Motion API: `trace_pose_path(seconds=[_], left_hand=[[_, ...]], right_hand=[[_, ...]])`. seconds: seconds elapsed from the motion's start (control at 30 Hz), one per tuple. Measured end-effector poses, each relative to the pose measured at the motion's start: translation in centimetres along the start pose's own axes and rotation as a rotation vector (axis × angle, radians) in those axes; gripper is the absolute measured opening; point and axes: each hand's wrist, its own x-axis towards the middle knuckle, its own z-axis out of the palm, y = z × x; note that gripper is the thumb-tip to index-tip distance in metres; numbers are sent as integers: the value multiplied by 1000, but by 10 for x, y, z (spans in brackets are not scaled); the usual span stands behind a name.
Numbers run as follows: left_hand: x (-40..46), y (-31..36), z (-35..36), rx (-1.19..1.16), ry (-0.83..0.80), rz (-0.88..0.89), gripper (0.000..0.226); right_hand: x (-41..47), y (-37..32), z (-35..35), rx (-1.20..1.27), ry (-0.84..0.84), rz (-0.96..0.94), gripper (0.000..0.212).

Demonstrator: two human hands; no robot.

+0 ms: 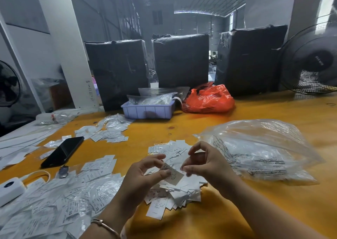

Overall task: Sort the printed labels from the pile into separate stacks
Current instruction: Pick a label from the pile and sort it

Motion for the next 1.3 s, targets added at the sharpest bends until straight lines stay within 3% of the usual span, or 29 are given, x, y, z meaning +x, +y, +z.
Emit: trace_pose_path(seconds=[0.2,0.3,0.7,0.87,0.93,1.03,1.17,1.3], left_hand=[[-4,3,4,-20,-104,35,5],[-7,6,6,-30,-84,88,15],[-6,8,7,-81,-4,61,18],[-6,11,1,-115,34,109,18],[-7,10,1,-92,0,120,18],[-7,11,2,-93,0,122,19],[-6,12,1,-96,33,116,23],[-7,10,-1,-104,105,121,27]], right_hand=[[-3,1,7,66,-101,-17,34],[-3,3,10,25,-117,-45,31],[-4,-2,9,-69,84,-224,18],[-5,-4,7,-138,-106,-103,8],[-4,-1,11,-198,-126,-104,16],[-5,0,13,-119,-66,-128,10],[-3,2,9,-16,20,-158,22],[0,4,4,27,187,-131,2]])
